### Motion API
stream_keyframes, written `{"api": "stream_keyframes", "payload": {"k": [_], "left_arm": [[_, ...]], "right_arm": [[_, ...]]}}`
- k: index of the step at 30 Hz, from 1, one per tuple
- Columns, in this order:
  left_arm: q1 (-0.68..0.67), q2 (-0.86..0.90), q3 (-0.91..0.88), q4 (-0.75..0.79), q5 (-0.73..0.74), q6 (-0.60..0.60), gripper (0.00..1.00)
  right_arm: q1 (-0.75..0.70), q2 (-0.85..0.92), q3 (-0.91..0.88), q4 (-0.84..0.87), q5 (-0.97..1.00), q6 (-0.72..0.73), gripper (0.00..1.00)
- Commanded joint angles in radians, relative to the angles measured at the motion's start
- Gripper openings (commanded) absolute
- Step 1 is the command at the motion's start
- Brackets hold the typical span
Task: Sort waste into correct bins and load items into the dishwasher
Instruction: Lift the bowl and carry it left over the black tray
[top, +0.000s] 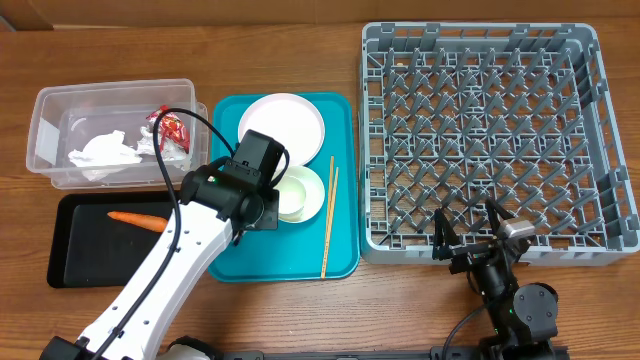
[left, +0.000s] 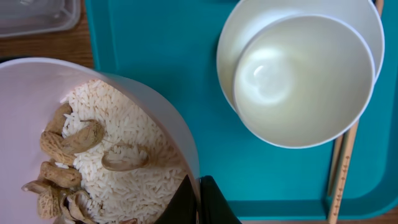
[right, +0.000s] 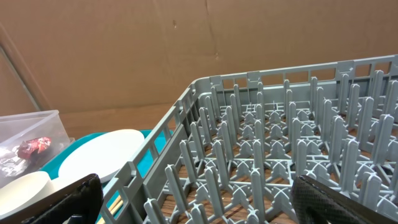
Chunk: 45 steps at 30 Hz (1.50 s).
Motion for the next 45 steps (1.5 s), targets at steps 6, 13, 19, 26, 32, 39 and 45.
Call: {"api": "stream_keyframes", "payload": {"k": [6, 13, 19, 26, 32, 39, 45], "left_arm": [[0.09, -0.006, 0.028, -0.008, -0.007, 0.092, 0.04], [0.257, -0.007, 0.028, -0.015, 0.156, 0.179, 0.04], [0.406, -0.021, 0.028, -0.006, 0.332, 0.284, 0.04], [0.558, -0.056, 0.028, 0.002, 0.483, 0.351, 0.04], [0.661, -0.079, 0.02, 0.014, 0.562, 0.367, 0.04], [0.781, -0.104, -0.034, 0.055, 0.724, 0.411, 0.04], [0.9, -0.105, -0.072, 0.047, 0.892, 0.487, 0.04]], "right_arm": [[-0.003, -0.011, -0.01, 0.007, -0.006, -0.003, 1.0], [-0.003, -0.011, -0.01, 0.007, -0.006, -0.003, 1.0], [-0.003, -0.011, -0.01, 0.007, -0.006, -0.003, 1.0], [-0.003, -0.011, -0.01, 0.007, -0.006, -0.003, 1.0], [-0.003, -0.011, -0.01, 0.007, -0.006, -0.003, 1.0], [-0.003, -0.011, -0.01, 0.007, -0.006, -0.003, 1.0], [-0.003, -0.011, -0.01, 0.007, -0.006, -0.003, 1.0]]}}
